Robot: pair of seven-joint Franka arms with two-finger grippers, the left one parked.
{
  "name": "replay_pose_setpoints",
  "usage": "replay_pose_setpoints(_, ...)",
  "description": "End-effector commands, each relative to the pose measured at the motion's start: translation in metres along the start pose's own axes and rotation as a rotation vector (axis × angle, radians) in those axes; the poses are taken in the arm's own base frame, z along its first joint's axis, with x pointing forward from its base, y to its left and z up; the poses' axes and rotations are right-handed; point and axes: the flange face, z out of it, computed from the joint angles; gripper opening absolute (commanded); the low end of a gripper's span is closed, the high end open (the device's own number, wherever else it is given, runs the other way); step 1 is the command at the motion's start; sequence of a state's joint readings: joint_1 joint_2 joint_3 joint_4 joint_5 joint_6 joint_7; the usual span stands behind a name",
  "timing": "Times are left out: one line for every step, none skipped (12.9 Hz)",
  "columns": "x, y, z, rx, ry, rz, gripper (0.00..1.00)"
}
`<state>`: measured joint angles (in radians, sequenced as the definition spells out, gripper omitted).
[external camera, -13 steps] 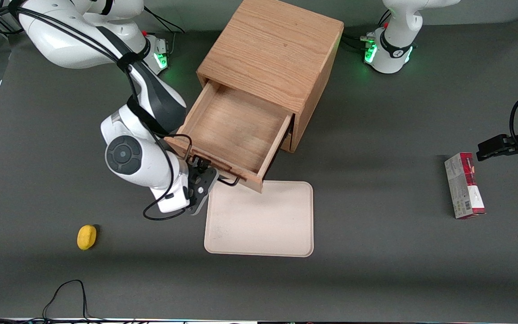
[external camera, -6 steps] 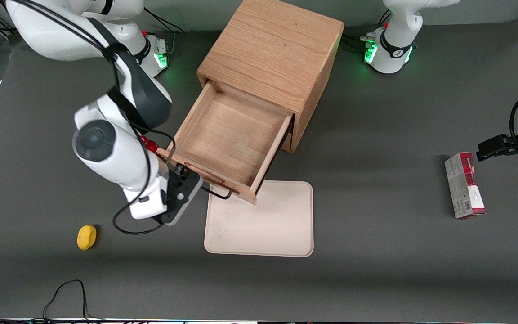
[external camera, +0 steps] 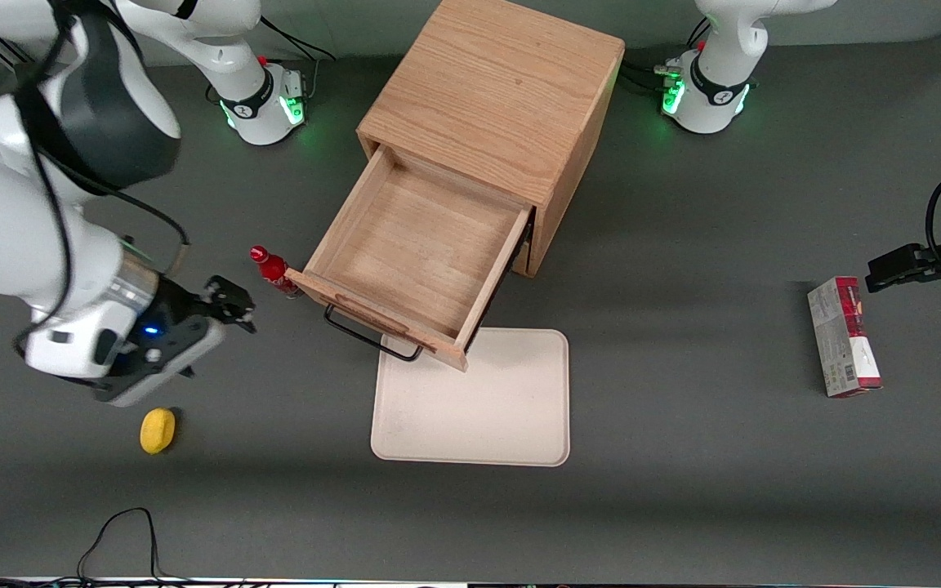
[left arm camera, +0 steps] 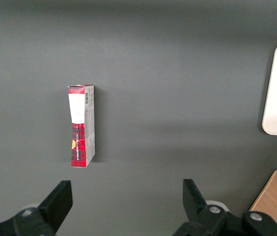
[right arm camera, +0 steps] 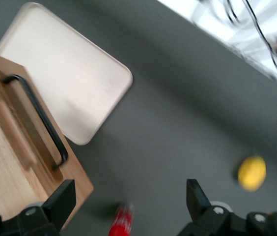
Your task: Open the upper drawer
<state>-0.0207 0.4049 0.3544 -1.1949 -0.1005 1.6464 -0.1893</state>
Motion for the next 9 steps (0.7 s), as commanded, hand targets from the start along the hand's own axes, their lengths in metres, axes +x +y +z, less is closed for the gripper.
replay_pose_setpoints(-0.076,-0.003,-0.011,-0.061,-0.073,0.228,1.0)
replay_pose_setpoints(-0.101,-0.006,-0.015,-0.064,-0.079,0.28,1.0)
replay_pose_setpoints(-0.131,-0.001,-0.015,-0.058,-0.071,0.341,1.0)
replay_pose_setpoints(-0.161,0.003,-0.013,-0.057,-0.044,0.377,1.0)
replay_pose_setpoints(-0.184,0.003,-0.015,-0.068,-0.029,0.398,1.0)
replay_pose_setpoints(-0.193,0.002,-0.02,-0.07,-0.032,0.41,1.0)
replay_pose_setpoints(-0.197,0.005,-0.024,-0.067,-0.046,0.419,1.0)
replay_pose_setpoints(-0.201,0.015,-0.029,-0.063,-0.046,0.457,1.0)
replay_pose_setpoints(-0.204,0.023,-0.029,-0.057,-0.05,0.469,1.0)
